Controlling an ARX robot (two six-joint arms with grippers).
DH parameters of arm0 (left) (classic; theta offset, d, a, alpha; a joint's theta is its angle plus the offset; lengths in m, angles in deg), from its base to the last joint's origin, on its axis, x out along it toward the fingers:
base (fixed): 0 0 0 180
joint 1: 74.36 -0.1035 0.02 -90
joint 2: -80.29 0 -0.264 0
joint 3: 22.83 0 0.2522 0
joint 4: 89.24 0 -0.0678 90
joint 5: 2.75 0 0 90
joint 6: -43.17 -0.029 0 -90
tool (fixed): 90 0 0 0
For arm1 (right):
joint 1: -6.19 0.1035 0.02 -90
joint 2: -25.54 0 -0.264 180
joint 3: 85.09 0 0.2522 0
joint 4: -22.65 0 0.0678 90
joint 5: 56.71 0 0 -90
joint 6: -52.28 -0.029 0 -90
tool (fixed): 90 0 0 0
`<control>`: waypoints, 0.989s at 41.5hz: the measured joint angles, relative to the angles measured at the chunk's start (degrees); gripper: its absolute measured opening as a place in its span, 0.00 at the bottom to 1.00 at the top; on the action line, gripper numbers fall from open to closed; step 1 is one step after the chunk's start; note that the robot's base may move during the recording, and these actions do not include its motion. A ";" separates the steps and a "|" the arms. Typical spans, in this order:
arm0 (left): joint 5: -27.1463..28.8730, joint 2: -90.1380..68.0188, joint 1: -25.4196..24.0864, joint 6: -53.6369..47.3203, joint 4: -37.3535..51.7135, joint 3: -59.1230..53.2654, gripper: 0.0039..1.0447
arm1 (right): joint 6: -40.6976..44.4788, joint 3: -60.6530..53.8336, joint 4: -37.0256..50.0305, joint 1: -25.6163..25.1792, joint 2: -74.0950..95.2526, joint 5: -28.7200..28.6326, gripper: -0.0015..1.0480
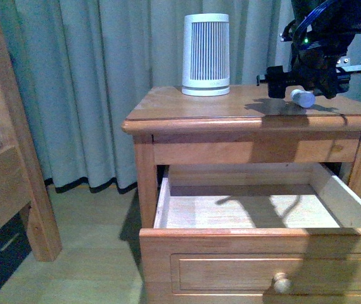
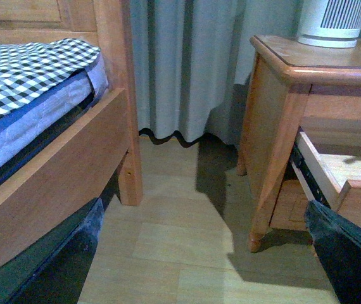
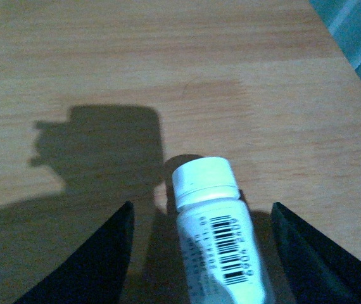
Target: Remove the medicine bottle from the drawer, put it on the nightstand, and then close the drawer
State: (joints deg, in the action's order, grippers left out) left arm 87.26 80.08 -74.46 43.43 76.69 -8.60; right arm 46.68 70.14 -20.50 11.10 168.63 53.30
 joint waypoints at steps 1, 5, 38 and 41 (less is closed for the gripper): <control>0.00 0.00 0.02 0.00 0.00 0.00 0.94 | 0.00 -0.13 0.04 0.00 0.00 0.00 0.68; 0.00 0.00 0.00 0.00 0.00 0.00 0.94 | 0.28 -1.11 1.44 0.00 -0.24 0.50 0.84; 0.00 0.00 0.00 0.00 0.00 0.00 0.94 | 1.60 -98.62 39.85 1.20 -76.41 -3.82 0.93; 0.00 0.00 0.00 0.00 0.00 0.00 0.94 | 0.57 -104.94 39.56 2.08 -79.84 -4.39 0.93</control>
State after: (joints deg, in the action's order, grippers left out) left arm 87.26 80.08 -74.46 43.43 76.69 -8.60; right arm 47.24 -34.80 19.07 13.17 88.78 48.91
